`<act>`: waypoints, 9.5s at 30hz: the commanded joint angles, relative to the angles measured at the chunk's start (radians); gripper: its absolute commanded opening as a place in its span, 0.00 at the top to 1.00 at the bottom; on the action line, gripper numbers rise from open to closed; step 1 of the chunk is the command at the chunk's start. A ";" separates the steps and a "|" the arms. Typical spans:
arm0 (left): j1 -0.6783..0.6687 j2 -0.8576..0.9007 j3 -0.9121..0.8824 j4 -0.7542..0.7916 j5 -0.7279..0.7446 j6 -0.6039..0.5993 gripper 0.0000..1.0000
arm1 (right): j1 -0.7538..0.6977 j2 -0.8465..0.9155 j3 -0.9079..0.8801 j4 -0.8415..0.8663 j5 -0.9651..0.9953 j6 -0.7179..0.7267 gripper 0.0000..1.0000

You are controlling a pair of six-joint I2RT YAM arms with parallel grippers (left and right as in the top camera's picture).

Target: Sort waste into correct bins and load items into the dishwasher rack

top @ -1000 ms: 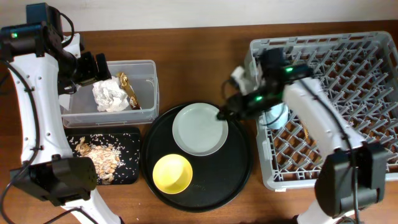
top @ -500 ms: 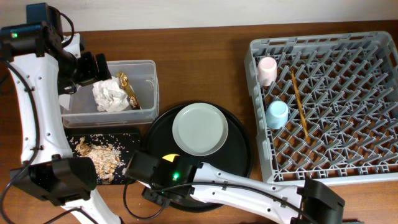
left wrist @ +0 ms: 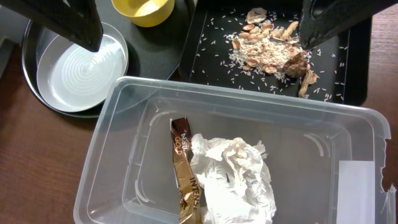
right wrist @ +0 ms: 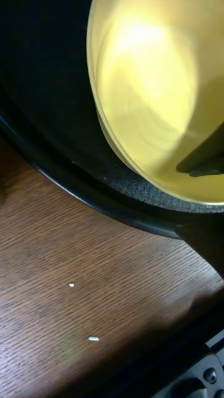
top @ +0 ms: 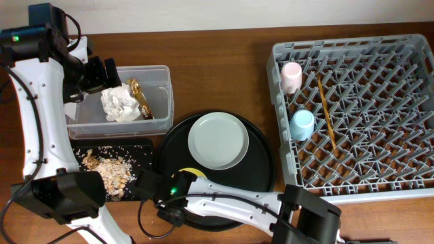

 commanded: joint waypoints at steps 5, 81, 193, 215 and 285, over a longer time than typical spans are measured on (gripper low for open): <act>0.002 0.000 0.006 -0.001 -0.004 -0.009 0.01 | 0.003 0.013 -0.052 0.006 -0.004 0.008 0.75; 0.002 0.000 0.006 -0.001 -0.004 -0.009 0.01 | -1.703 -0.024 0.460 -0.054 -0.410 -0.128 0.45; 0.002 0.000 0.006 -0.001 -0.004 -0.009 0.01 | -1.075 -0.475 -0.093 0.216 -0.018 -0.154 0.01; 0.002 0.000 0.006 -0.001 -0.004 -0.009 0.01 | -1.077 -0.883 -0.095 0.168 -0.034 -0.153 0.01; -0.123 -1.675 -1.773 1.381 0.023 -0.009 0.00 | -1.190 -1.978 -1.450 0.763 -0.027 -0.101 0.01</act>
